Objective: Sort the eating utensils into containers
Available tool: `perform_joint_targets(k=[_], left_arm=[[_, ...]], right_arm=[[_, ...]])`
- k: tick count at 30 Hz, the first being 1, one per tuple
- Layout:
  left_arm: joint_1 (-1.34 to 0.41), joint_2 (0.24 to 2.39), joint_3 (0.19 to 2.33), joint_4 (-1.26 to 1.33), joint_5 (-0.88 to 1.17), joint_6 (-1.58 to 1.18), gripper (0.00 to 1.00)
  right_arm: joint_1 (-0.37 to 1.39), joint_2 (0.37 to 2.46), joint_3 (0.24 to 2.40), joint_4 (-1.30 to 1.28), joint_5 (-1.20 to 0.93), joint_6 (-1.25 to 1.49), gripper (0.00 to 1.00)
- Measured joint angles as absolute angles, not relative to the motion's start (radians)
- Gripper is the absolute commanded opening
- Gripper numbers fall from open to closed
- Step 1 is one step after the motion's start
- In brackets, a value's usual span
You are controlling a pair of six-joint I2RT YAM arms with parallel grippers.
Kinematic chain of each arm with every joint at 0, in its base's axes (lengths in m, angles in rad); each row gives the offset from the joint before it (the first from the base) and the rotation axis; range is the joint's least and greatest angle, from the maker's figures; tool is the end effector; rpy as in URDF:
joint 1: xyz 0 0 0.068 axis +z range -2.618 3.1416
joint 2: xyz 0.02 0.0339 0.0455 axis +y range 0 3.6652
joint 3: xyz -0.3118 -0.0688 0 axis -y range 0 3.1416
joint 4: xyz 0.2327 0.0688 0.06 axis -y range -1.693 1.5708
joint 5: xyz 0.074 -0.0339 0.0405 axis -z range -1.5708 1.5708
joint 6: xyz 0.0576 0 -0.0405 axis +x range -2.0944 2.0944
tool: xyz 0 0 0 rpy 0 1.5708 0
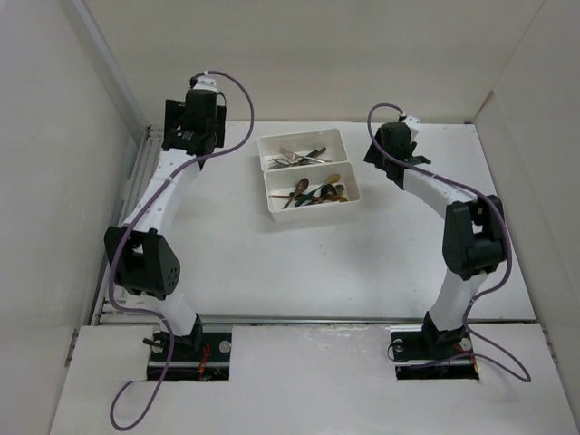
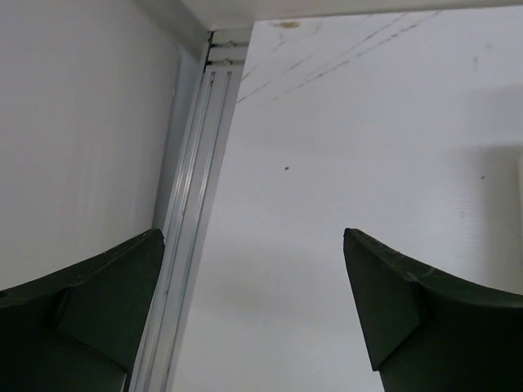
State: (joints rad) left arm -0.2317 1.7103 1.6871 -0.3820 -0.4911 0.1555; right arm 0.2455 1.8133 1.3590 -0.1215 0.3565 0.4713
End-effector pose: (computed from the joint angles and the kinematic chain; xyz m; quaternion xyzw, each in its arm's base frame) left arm 0.4073 -0.0682 0.4277 0.0245 0.8205 0.1825 0.5412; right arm 0.4294 0.0869 0.2983 0.1815 0.8498 0.0188 0.4945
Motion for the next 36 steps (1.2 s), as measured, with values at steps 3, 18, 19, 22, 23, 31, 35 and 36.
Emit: perform_joint_targets(k=[3, 18, 19, 22, 23, 31, 35, 36], left_arm=[[-0.209, 1.66, 1.625, -0.39, -0.492, 0.15, 0.9], [-0.16, 1.626, 1.593, -0.396, -0.448, 0.126, 0.91], [-0.16, 1.626, 1.597, -0.397, -0.447, 0.124, 0.91], [-0.16, 1.626, 1.601, -0.395, -0.445, 0.121, 0.91], [-0.16, 1.626, 1.601, -0.395, -0.445, 0.12, 0.91], [-0.16, 1.626, 1.601, -0.398, -0.44, 0.117, 0.92], [-0.16, 1.626, 1.601, -0.401, -0.433, 0.112, 0.92], [-0.16, 1.626, 1.601, -0.402, -0.432, 0.111, 0.92]], right_arm=[[0.239, 1.876, 1.373, -0.125, 0.356, 0.493, 0.71], [0.294, 1.926, 1.364, -0.2, 0.251, 0.65, 0.72], [0.298, 1.916, 1.347, -0.199, 0.251, 0.664, 0.72], [0.307, 1.894, 1.313, -0.198, 0.242, 0.698, 0.72], [0.308, 1.891, 1.307, -0.198, 0.239, 0.706, 0.72], [0.342, 1.863, 1.258, -0.194, 0.232, 0.764, 0.72], [0.381, 1.847, 1.236, -0.195, 0.236, 0.783, 0.72], [0.387, 1.844, 1.233, -0.195, 0.234, 0.785, 0.72]])
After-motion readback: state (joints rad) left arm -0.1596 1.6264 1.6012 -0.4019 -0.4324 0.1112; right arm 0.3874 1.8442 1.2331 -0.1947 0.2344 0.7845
